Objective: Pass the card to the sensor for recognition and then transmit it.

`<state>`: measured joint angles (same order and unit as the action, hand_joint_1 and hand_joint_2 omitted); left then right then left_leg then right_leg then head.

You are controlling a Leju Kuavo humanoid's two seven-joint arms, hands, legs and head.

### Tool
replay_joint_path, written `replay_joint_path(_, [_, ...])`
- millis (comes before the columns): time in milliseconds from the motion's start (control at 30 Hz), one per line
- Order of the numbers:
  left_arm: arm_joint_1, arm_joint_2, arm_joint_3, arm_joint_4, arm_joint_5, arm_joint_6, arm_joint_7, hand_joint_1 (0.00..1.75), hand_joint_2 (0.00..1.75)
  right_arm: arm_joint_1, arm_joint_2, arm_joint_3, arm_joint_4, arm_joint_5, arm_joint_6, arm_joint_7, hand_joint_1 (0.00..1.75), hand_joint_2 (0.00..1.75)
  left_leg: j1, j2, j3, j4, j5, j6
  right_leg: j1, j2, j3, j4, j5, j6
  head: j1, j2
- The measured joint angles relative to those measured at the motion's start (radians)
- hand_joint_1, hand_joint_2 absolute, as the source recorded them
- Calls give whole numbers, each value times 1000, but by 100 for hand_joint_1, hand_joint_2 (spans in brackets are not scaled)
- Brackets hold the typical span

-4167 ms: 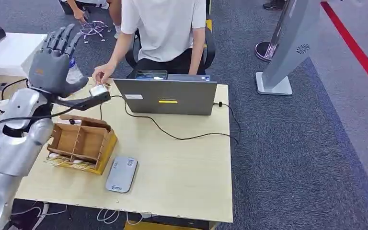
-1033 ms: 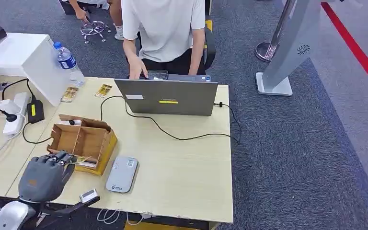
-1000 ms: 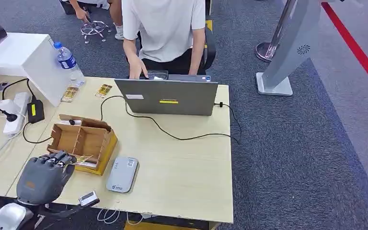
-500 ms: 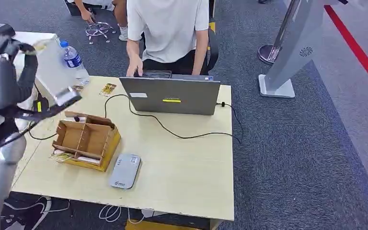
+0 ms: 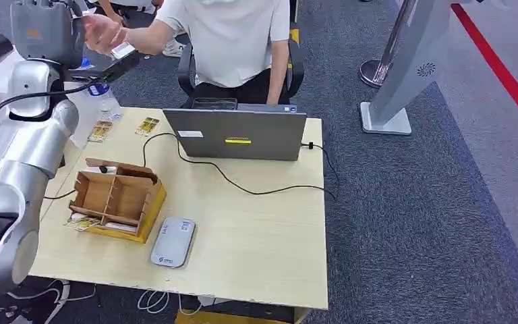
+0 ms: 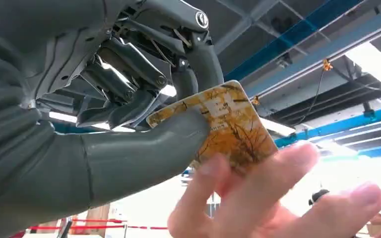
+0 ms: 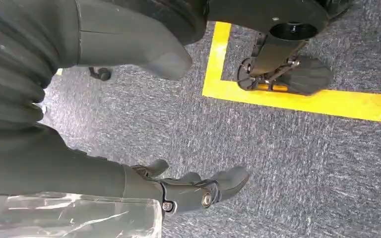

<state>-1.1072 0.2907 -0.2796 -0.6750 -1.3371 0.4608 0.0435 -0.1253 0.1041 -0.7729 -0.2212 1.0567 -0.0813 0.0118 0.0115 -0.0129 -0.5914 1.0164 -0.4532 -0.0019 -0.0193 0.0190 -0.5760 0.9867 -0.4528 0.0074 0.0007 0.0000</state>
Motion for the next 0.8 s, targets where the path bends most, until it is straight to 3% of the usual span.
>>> replay_joint_path(167, [-7, -11, -1, 73, 26, -14, -14, 0, 175, -1, 0, 1, 0, -3, -1, 6, 0, 175, 0, 0, -1, 0, 0, 0, 0, 0, -1, 0, 0, 0, 0, 0])
replay_joint_path(367, [-3, -15, -1, 90, 66, 0, -47, 0, 175, 0, 0, 1, 0, -11, -2, 2, 0, 175, 0, 0, -2, 0, 0, 0, 0, 0, -1, 0, 0, 0, 0, 0])
replay_joint_path(533, [69, 5, -1, -2, 153, 7, -103, 0, 175, 11, 0, -1, 0, -37, -10, -14, 0, 175, 0, 0, -3, 0, 0, 0, 0, 0, -2, 0, 0, 0, 1, 0])
replay_joint_path(633, [186, 66, 2, -179, 248, 1, -127, 0, 175, 22, 0, -12, 0, -60, -21, -34, 0, 175, 0, 4, -3, -1, -2, -2, 0, 5, -2, 1, 0, 0, 1, 0])
replay_joint_path(700, [303, 138, 23, -330, 347, -1, -142, 0, 175, 35, 0, -26, 0, -74, -27, -48, 0, 175, 0, 9, -2, -2, -4, -2, 0, 9, -3, 2, -1, -2, 0, 0])
replay_joint_path(800, [490, 264, 141, -525, 551, -37, -203, 0, 175, 56, 0, -42, 1, -84, -32, -63, 0, 175, 1, 17, 1, -3, -8, -5, 0, 16, -4, 3, -4, -5, -1, 0])
